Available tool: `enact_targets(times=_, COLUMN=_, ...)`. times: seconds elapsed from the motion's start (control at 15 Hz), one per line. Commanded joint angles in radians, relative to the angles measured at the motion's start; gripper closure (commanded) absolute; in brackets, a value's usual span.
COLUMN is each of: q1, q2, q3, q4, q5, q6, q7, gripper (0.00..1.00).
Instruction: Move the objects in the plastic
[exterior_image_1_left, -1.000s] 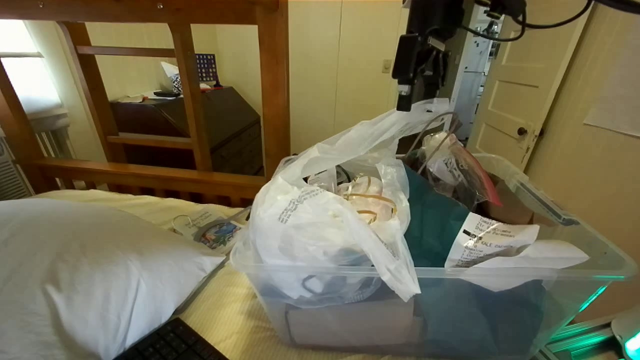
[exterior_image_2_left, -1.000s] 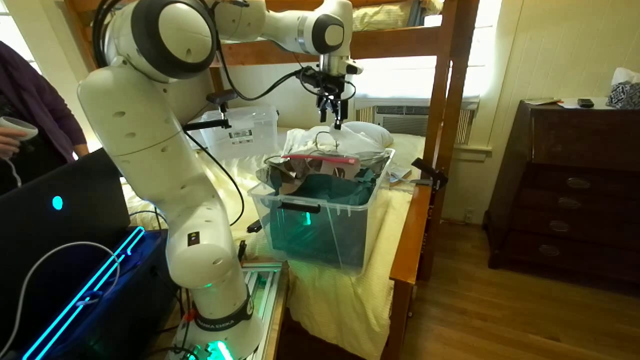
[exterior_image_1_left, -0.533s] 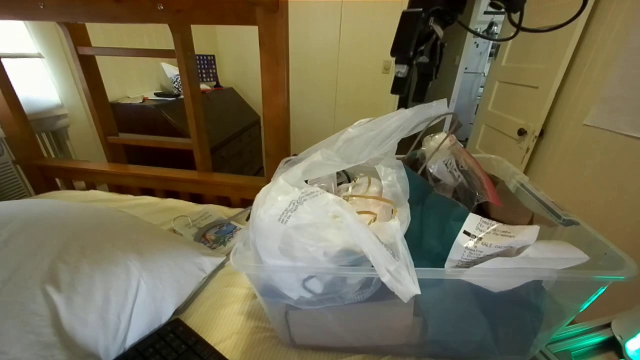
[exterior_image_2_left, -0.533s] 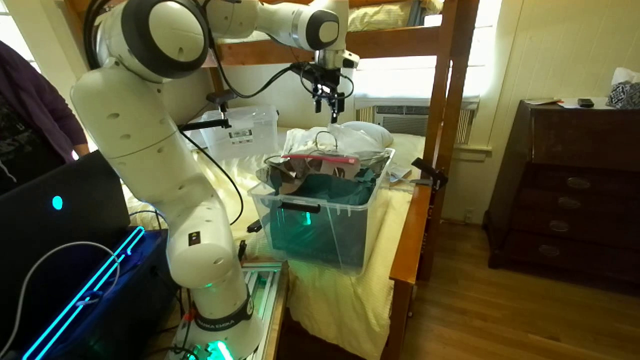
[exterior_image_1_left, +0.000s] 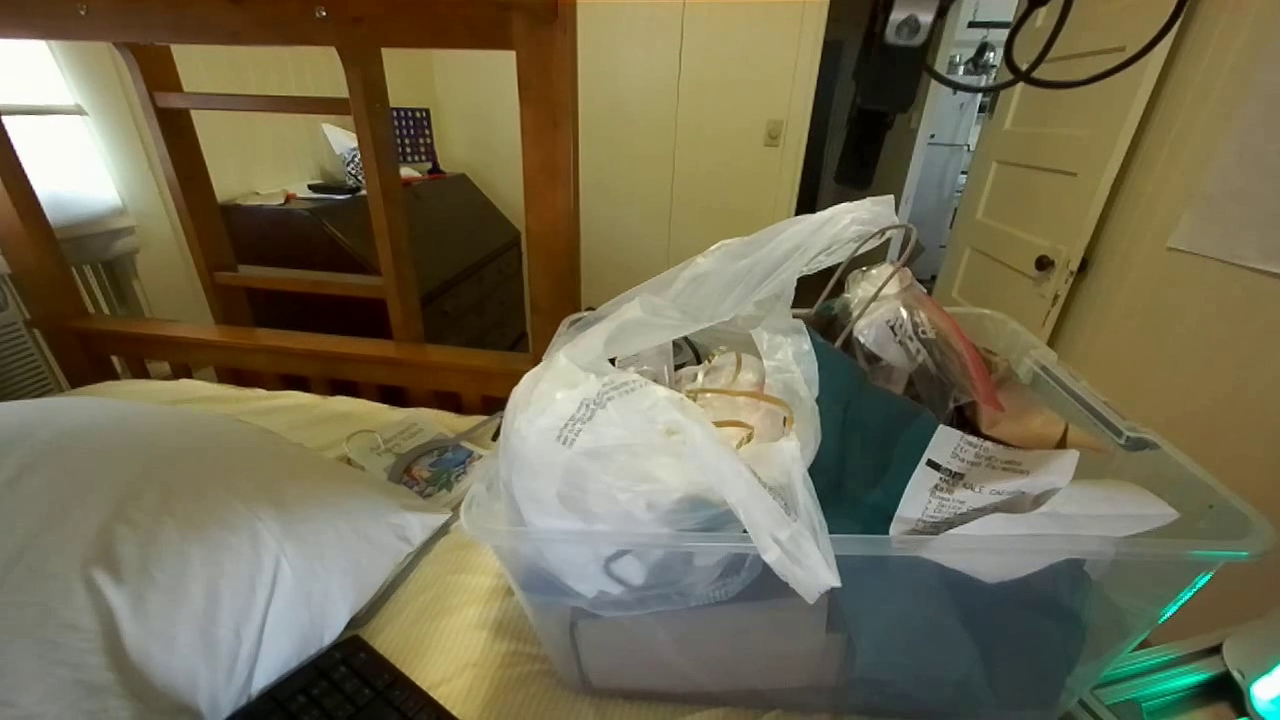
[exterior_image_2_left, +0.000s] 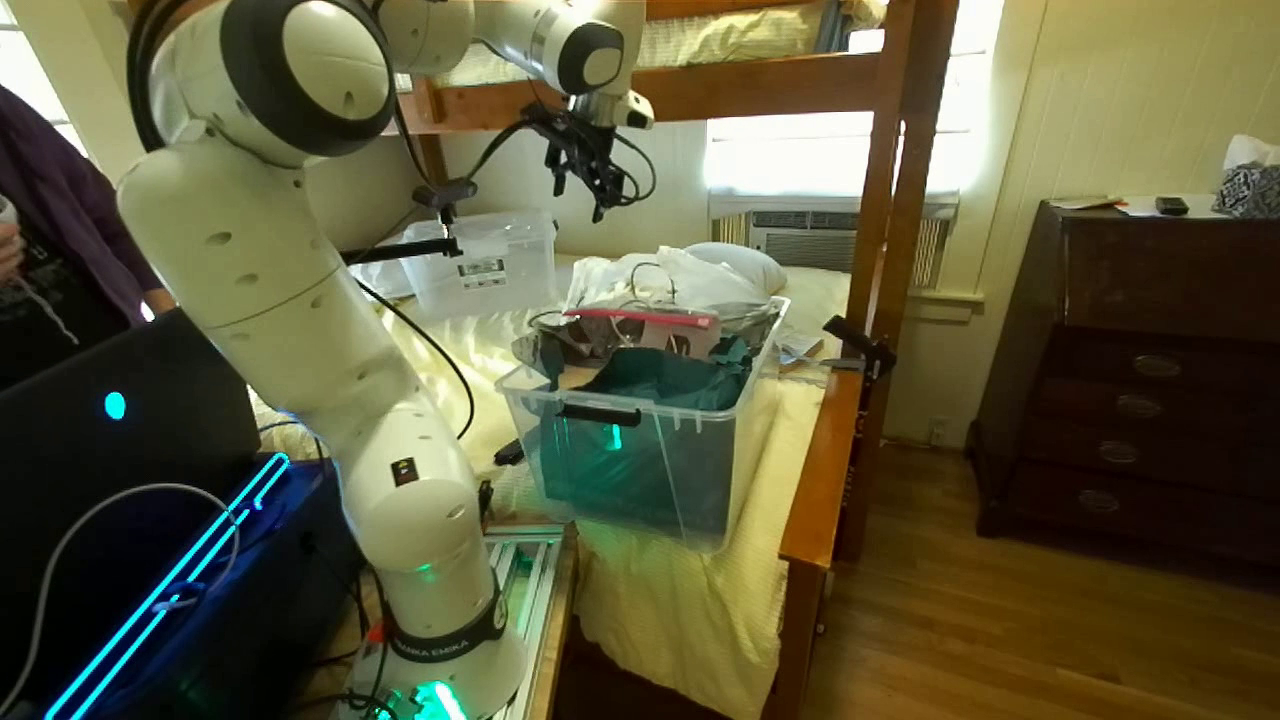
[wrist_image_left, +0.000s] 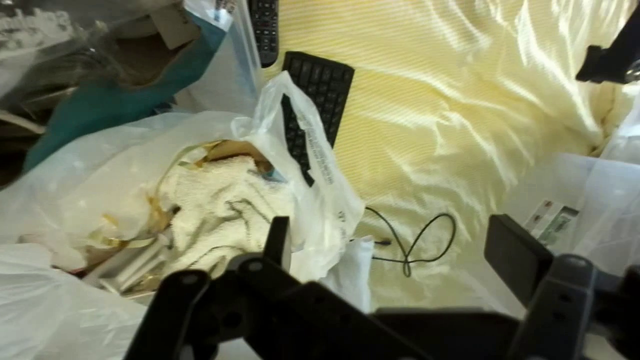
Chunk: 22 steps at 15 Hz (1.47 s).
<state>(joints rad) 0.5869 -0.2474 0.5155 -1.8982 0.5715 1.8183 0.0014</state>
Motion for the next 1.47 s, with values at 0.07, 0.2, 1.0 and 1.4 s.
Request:
enact_targets(times=0.07, q1=0.012, q2=0.002, q3=0.002, q4=0.003, q5=0.022, q6=-0.003, q7=-0.038, gripper=0.00)
enact_targets(times=0.2, q1=0.013, q2=0.012, q3=-0.002, q4=-0.004, q5=0.042, q6=0.003, q7=-0.054, gripper=0.00)
enact_targets(times=1.0, q1=0.080, q2=0.191, q3=0.102, q4=-0.131, q5=0.038, q6=0.323, q7=-0.214, gripper=0.00)
enact_targets(times=1.4, q1=0.092, q2=0.248, q3=0.122, q4=-0.151, q5=-0.055, q6=0.427, q7=-0.199, gripper=0.01)
